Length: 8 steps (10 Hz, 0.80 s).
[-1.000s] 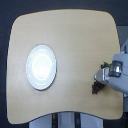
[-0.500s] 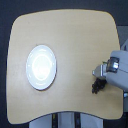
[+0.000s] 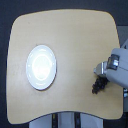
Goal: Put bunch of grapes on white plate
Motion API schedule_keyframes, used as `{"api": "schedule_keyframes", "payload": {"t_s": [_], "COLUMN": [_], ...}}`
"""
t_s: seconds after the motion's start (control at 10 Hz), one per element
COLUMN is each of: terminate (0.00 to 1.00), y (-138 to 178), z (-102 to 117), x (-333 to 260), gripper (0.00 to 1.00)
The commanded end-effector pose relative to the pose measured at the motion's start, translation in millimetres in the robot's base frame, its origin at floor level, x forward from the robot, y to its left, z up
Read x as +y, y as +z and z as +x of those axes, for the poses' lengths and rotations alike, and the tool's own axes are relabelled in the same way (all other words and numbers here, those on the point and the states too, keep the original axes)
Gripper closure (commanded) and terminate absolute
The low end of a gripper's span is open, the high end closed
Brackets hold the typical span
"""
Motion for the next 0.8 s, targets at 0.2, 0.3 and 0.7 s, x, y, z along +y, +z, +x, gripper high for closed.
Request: {"api": "schedule_keyframes", "payload": {"t_s": [0.2, 0.3, 0.7], "terminate": [0.00, 0.00, 0.00], "y": [-16, -16, -4], "z": [-9, -8, -2], "x": [38, 40, 39], "gripper": [1.00, 1.00, 1.00]}}
